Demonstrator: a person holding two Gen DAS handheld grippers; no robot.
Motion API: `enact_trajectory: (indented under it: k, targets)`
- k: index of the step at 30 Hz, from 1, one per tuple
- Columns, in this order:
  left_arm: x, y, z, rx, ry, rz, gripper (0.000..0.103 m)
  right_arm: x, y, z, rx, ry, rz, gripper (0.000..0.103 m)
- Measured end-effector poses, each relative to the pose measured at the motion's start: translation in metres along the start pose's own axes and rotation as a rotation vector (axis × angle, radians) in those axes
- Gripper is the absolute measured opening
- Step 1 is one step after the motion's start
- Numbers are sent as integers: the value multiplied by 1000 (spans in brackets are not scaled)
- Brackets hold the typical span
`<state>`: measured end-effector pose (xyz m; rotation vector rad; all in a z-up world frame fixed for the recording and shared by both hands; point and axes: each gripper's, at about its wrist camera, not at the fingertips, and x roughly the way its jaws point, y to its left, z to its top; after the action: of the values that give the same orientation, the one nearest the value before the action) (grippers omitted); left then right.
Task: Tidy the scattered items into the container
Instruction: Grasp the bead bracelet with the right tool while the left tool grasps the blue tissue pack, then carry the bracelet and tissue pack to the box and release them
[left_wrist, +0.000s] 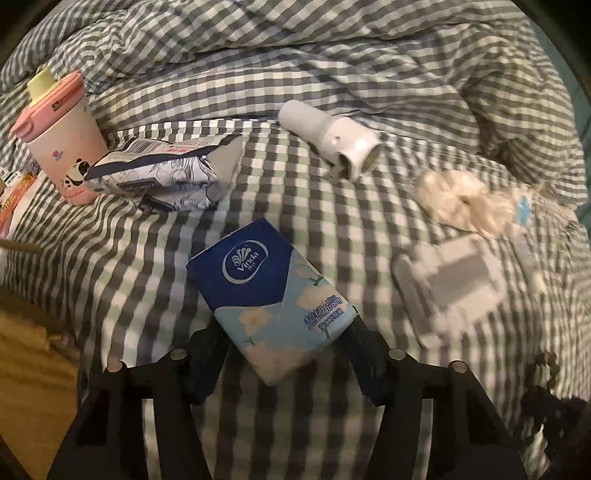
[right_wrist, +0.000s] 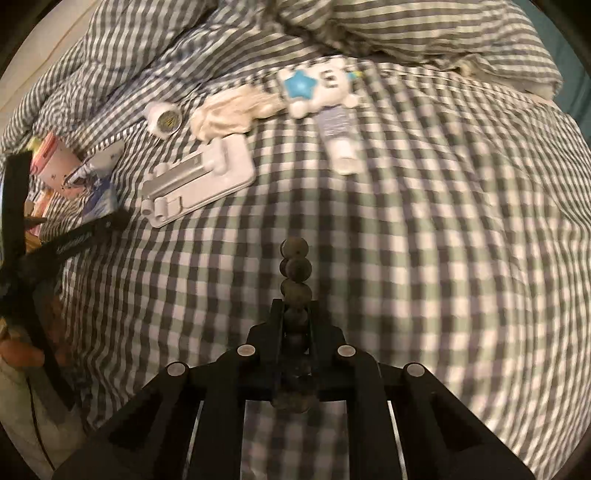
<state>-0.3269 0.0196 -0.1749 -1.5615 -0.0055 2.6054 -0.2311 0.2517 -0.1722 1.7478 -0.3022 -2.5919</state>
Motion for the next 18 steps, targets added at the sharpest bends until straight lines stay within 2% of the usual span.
enact_trajectory:
  k: [6, 12, 18]
  targets:
    - [-52, -19, -17, 60, -65, -10, 59, -36, -8, -12, 2, -41, 18, 11]
    - [-113, -32, -22, 72, -120, -25, 59, -83, 11, -19, -31, -115, 39, 11]
    - [-169, -27, -33, 57, -173, -35, 59, -127, 36, -31, -72, -172, 56, 11]
